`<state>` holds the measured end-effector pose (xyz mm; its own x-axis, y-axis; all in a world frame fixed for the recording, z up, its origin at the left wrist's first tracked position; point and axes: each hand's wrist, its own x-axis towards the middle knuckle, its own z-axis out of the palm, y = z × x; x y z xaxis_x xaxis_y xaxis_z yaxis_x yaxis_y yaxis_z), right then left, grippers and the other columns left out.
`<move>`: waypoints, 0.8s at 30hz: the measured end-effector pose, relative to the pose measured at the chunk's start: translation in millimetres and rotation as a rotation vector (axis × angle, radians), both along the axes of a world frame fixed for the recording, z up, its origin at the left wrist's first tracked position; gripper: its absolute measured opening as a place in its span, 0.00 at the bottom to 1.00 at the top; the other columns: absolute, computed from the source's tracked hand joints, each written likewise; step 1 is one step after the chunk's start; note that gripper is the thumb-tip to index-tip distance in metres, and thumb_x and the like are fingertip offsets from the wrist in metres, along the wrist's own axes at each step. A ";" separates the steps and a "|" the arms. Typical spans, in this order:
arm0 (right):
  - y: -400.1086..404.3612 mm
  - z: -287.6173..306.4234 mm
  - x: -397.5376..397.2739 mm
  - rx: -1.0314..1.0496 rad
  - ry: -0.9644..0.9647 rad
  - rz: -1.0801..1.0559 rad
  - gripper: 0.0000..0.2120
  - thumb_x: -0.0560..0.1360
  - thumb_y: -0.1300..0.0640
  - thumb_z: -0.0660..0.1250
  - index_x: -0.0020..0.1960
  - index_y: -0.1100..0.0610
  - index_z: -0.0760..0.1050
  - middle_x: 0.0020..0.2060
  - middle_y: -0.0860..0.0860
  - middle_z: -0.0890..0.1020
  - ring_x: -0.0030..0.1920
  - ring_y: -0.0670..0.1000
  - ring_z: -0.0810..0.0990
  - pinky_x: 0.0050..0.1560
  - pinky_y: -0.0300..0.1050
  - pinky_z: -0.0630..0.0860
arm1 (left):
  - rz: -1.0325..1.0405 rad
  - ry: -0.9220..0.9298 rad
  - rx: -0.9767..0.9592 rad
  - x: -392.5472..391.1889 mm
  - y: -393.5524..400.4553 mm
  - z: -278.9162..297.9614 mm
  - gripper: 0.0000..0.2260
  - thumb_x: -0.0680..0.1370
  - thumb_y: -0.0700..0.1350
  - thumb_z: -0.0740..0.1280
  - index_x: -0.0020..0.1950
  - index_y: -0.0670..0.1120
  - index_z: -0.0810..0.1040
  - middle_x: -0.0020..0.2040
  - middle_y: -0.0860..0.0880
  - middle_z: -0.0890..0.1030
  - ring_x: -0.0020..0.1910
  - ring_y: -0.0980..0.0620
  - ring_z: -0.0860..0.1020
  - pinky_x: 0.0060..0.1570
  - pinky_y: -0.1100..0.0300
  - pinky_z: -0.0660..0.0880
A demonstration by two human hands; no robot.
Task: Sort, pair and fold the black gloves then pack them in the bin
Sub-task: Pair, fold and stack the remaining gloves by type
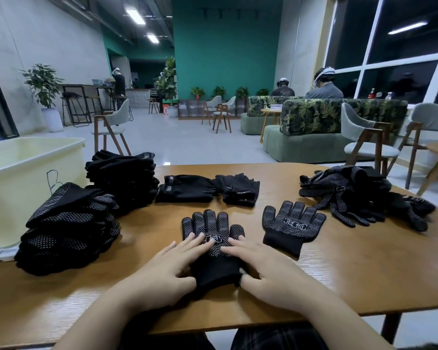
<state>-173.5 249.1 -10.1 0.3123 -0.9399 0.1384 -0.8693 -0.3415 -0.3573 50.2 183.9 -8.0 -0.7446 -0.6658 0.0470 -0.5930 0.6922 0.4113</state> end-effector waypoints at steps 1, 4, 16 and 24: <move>1.3 -0.1 -0.6 -0.023 -0.030 -0.006 0.27 0.74 0.52 0.59 0.71 0.37 0.61 0.73 0.35 0.57 0.74 0.36 0.49 0.75 0.40 0.49 | -0.015 0.072 0.035 2.2 -1.0 -0.3 0.33 0.64 0.57 0.55 0.70 0.69 0.55 0.74 0.65 0.42 0.71 0.69 0.35 0.69 0.69 0.36; 2.8 -3.2 -2.9 -0.135 -0.142 0.008 0.20 0.72 0.56 0.64 0.62 0.42 0.72 0.66 0.34 0.61 0.71 0.34 0.53 0.69 0.29 0.49 | -0.056 0.218 0.105 8.8 -3.6 -1.2 0.19 0.70 0.53 0.66 0.58 0.69 0.73 0.72 0.68 0.48 0.70 0.73 0.38 0.64 0.79 0.40; -0.1 -4.6 -0.2 -0.115 -0.152 -0.046 0.10 0.76 0.55 0.60 0.45 0.40 0.63 0.55 0.42 0.75 0.59 0.42 0.70 0.62 0.43 0.66 | -0.002 0.390 0.206 5.4 5.5 -3.2 0.20 0.66 0.48 0.64 0.57 0.60 0.77 0.64 0.61 0.71 0.67 0.67 0.66 0.65 0.73 0.60; 4.7 -2.1 -2.0 -0.129 -0.171 -0.013 0.14 0.67 0.55 0.58 0.51 0.45 0.72 0.54 0.39 0.75 0.59 0.39 0.68 0.62 0.40 0.67 | -0.033 0.214 -0.308 5.7 0.3 -5.0 0.10 0.70 0.56 0.63 0.50 0.61 0.78 0.52 0.66 0.75 0.56 0.67 0.68 0.60 0.64 0.63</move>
